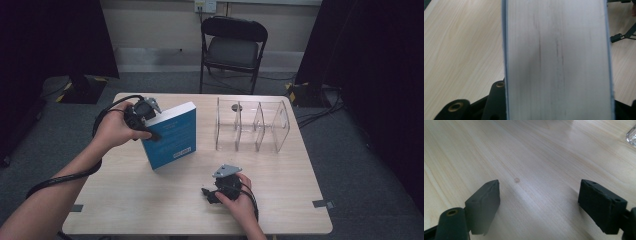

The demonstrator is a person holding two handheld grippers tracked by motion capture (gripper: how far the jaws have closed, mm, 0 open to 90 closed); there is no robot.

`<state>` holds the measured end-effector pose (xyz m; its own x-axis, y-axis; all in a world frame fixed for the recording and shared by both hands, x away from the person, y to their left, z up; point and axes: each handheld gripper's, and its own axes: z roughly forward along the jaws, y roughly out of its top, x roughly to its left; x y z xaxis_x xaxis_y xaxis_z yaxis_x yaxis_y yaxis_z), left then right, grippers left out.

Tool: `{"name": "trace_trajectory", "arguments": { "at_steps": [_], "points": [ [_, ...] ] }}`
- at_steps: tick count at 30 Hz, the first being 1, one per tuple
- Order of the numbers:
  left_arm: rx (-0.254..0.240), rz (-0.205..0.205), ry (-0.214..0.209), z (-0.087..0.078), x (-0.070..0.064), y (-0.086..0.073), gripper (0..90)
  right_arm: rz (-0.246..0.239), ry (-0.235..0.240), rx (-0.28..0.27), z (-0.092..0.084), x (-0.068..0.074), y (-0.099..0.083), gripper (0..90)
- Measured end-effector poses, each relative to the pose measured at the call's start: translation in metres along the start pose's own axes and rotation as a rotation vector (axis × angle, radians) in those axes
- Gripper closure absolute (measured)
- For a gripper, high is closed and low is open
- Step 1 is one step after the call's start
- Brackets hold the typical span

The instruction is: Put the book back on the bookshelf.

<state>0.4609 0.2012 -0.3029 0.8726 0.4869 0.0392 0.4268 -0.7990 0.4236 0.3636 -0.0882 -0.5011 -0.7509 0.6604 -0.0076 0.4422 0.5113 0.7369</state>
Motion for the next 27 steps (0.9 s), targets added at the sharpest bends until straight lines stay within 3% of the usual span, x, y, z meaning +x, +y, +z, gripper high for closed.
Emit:
{"name": "trace_trajectory", "arguments": {
  "at_steps": [8,10,13,18,27],
  "points": [
    [0.006,-0.007,-0.008,-0.004,-0.003,0.003,60.8,-0.001,0.001,0.0,0.0,0.0,0.0,17.1],
    [0.018,0.015,-0.014,-0.006,-0.004,0.005,60.9,-0.001,0.002,0.0,0.0,0.0,0.0,17.1],
    [0.03,0.026,-0.021,-0.011,-0.011,0.008,61.0,-0.001,0.001,0.001,0.0,0.0,0.0,17.1],
    [0.007,0.04,-0.055,-0.019,-0.02,0.007,61.0,0.0,0.002,0.0,0.0,0.0,0.0,17.1],
    [-0.022,0.075,-0.061,-0.032,-0.049,-0.001,61.0,-0.001,0.003,0.0,0.0,0.0,0.0,17.0]
  ]
}}
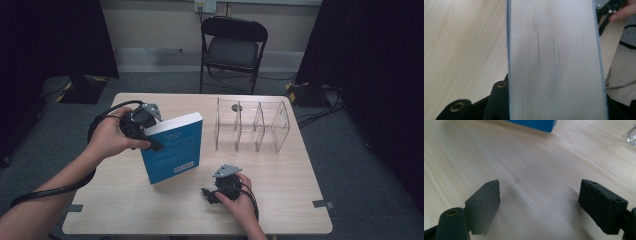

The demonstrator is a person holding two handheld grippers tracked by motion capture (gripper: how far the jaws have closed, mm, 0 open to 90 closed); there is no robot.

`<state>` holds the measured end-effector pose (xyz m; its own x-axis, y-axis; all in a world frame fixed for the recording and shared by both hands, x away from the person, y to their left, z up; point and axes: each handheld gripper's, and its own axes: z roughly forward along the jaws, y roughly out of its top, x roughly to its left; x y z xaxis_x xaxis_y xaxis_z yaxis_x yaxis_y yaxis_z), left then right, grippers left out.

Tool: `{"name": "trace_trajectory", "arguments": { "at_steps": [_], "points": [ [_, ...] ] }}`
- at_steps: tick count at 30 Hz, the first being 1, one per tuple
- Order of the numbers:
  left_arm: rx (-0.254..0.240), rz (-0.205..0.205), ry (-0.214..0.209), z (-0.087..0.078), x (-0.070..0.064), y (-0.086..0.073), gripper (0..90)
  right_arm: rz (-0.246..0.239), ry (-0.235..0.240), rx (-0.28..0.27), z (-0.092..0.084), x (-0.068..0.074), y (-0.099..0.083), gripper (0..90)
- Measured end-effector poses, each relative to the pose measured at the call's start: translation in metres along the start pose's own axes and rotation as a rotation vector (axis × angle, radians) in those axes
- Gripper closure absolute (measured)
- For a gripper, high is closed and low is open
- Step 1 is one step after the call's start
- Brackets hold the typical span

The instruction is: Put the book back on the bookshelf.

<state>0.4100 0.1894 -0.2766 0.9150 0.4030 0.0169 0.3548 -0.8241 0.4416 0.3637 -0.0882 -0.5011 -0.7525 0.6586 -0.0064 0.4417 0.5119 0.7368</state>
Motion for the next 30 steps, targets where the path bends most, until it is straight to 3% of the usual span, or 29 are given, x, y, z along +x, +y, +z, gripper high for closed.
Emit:
{"name": "trace_trajectory", "arguments": {
  "at_steps": [11,16,17,19,21,22,23,25,26,28,30],
  "points": [
    [-0.03,0.065,-0.054,-0.005,-0.026,-0.01,61.1,0.0,0.0,0.0,0.0,0.0,0.0,17.0],
    [-0.077,0.053,-0.08,-0.005,-0.036,-0.013,61.0,0.0,0.0,0.0,0.0,0.0,0.0,17.0],
    [-0.058,0.083,-0.079,-0.006,-0.036,-0.014,61.1,0.0,0.0,0.0,0.0,0.0,0.0,17.0],
    [-0.081,0.068,-0.088,-0.002,-0.04,-0.016,61.0,0.0,0.0,0.0,0.0,0.0,0.0,17.0],
    [-0.063,0.089,-0.088,0.0,-0.04,-0.017,61.0,0.0,0.0,0.0,0.0,0.0,0.0,16.5],
    [-0.071,0.075,-0.087,0.002,-0.041,-0.018,61.0,0.0,-0.001,0.001,0.0,0.0,0.0,16.4],
    [-0.056,0.093,-0.09,0.004,-0.04,-0.019,60.9,-0.001,-0.001,0.001,0.0,0.0,0.0,16.4],
    [-0.048,0.091,-0.094,0.007,-0.04,-0.021,60.9,-0.001,-0.001,0.002,0.0,0.0,0.0,16.4],
    [-0.054,0.096,-0.097,0.007,-0.038,-0.023,60.9,-0.001,-0.001,0.002,0.0,0.0,0.0,16.3],
    [-0.081,0.063,-0.098,0.008,-0.04,-0.027,60.9,-0.002,-0.001,0.002,0.0,0.0,0.0,16.1],
    [-0.081,0.079,-0.098,0.008,-0.04,-0.029,60.8,0.0,0.002,0.001,0.0,0.0,0.0,16.0]
  ]
}}
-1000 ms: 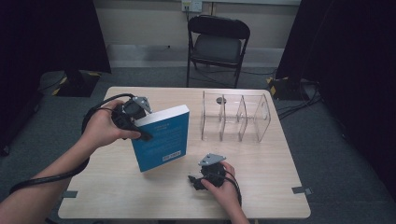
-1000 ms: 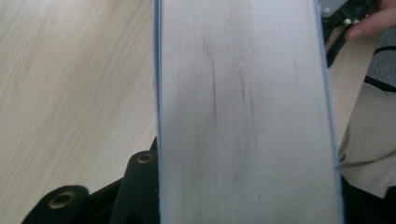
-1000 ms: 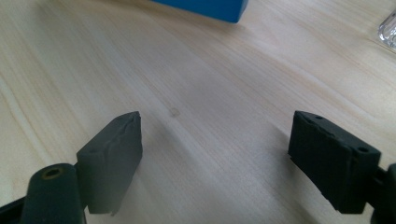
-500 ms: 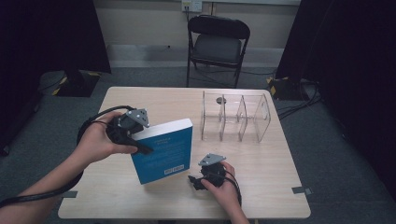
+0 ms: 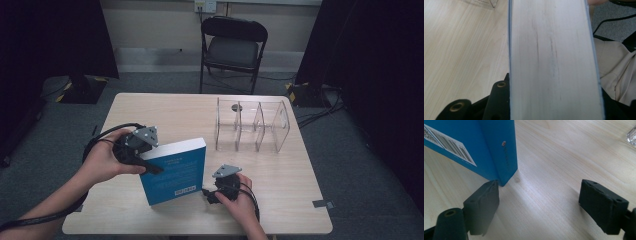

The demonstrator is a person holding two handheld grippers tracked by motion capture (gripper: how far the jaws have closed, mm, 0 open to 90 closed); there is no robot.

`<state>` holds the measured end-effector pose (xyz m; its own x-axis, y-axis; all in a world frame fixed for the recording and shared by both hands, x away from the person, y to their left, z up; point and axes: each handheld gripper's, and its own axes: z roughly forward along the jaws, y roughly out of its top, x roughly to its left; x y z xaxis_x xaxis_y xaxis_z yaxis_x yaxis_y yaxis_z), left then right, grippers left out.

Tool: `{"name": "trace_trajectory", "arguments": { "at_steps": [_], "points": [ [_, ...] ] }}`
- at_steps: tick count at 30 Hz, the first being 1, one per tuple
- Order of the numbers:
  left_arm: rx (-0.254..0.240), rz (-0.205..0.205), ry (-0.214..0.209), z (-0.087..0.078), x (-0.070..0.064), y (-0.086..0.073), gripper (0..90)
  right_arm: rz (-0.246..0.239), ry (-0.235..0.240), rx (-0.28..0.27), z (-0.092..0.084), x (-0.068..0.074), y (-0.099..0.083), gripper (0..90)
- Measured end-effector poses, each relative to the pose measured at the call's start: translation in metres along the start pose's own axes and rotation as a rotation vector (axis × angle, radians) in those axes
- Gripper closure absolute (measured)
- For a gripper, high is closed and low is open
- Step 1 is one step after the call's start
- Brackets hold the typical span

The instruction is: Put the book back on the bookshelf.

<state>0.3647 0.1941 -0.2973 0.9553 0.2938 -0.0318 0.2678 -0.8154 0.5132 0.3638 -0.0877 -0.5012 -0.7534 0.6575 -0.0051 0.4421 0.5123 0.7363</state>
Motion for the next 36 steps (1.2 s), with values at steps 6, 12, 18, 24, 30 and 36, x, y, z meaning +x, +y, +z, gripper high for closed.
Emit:
{"name": "trace_trajectory", "arguments": {
  "at_steps": [6,12,18,24,30,36],
  "points": [
    [-0.006,0.019,0.011,0.0,-0.001,-0.005,60.7,0.001,0.008,0.001,0.0,0.0,0.0,15.3],
    [-0.026,0.039,0.005,0.0,0.001,-0.013,60.5,0.002,0.009,0.003,0.0,0.0,0.0,15.1],
    [-0.025,0.048,0.014,0.0,0.001,-0.013,60.2,0.0,0.009,0.002,0.0,0.0,0.0,14.8],
    [-0.03,0.051,0.02,0.0,-0.001,-0.015,59.8,0.0,0.007,0.002,0.0,0.0,0.0,14.8],
    [-0.027,0.041,0.022,0.0,-0.001,-0.015,58.9,0.01,0.004,0.011,0.0,0.001,0.001,15.5],
    [-0.031,0.028,0.018,0.0,0.003,-0.016,57.7,0.023,0.019,0.022,-0.003,-0.002,0.002,17.3]
  ]
}}
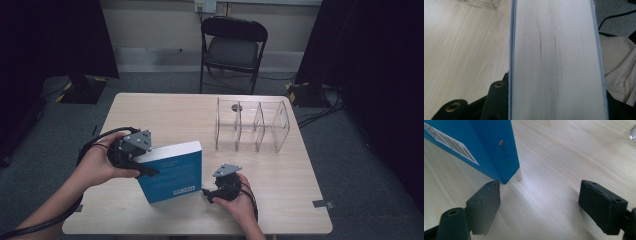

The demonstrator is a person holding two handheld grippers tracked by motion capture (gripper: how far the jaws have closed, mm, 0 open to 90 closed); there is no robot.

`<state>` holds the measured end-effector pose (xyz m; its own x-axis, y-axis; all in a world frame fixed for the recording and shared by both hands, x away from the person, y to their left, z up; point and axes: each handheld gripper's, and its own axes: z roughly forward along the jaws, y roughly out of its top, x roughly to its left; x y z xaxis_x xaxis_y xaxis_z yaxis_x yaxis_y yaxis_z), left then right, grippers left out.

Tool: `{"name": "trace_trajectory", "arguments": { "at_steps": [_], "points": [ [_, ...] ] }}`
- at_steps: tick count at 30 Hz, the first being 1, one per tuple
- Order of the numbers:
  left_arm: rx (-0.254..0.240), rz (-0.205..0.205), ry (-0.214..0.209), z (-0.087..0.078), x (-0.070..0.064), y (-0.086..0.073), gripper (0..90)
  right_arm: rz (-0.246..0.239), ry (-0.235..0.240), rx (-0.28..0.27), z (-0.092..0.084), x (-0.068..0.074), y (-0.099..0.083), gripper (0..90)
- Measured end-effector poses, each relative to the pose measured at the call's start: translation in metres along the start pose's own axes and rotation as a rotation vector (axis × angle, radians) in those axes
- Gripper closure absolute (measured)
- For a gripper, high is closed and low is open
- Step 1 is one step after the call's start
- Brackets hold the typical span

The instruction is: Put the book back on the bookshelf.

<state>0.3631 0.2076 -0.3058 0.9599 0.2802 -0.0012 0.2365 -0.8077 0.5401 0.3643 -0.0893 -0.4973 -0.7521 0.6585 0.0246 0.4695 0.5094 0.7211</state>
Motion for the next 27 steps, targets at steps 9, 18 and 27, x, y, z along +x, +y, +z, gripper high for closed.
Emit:
{"name": "trace_trajectory", "arguments": {
  "at_steps": [9,18,27],
  "points": [
    [-0.008,-0.003,0.01,0.0,0.002,-0.003,55.0,-0.02,0.085,-0.005,-0.017,-0.003,0.008,18.0],
    [-0.004,-0.039,0.01,-0.001,0.005,-0.006,52.5,-0.083,0.16,0.021,-0.022,0.001,0.019,18.3],
    [-0.016,-0.047,-0.001,-0.004,0.007,-0.008,51.9,-0.105,0.214,0.011,-0.035,0.001,0.037,19.4]
  ]
}}
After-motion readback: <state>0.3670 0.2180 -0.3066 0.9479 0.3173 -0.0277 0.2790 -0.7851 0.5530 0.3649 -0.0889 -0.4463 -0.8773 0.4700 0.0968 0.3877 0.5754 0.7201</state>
